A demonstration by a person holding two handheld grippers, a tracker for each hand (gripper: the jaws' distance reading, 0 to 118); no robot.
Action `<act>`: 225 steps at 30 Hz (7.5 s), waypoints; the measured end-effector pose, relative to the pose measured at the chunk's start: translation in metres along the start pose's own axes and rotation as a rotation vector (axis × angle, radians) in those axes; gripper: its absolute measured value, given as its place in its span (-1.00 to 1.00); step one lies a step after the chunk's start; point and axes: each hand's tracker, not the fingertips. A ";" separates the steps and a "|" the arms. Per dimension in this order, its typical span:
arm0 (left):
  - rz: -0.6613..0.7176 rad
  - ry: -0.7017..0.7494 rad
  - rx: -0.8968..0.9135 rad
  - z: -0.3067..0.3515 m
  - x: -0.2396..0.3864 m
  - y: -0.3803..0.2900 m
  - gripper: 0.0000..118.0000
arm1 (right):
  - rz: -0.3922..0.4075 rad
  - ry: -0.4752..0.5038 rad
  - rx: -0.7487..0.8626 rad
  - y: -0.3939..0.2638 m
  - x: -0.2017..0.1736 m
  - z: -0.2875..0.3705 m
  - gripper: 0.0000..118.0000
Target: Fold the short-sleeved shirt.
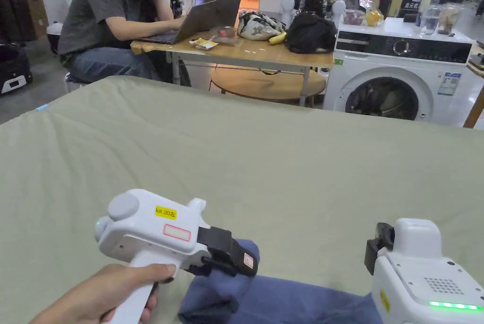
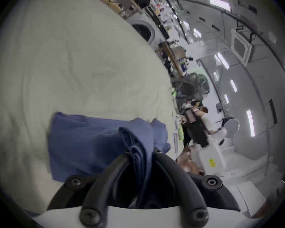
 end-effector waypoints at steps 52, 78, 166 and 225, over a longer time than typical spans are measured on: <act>0.035 -0.051 -0.016 -0.089 -0.036 -0.020 -0.91 | -0.061 -0.041 -0.067 -0.020 0.030 0.013 -1.00; 0.174 -0.142 0.147 -0.008 -0.112 -0.039 -0.33 | -0.054 0.017 -0.058 -0.012 0.004 0.010 -1.00; -0.114 0.011 -0.120 -0.186 0.049 -0.039 -1.00 | -0.084 -0.110 -0.010 -0.017 0.060 0.039 -1.00; -0.351 0.235 0.342 0.015 -0.007 -0.041 -1.00 | -0.067 0.077 -0.551 -0.079 -0.010 -0.009 -1.00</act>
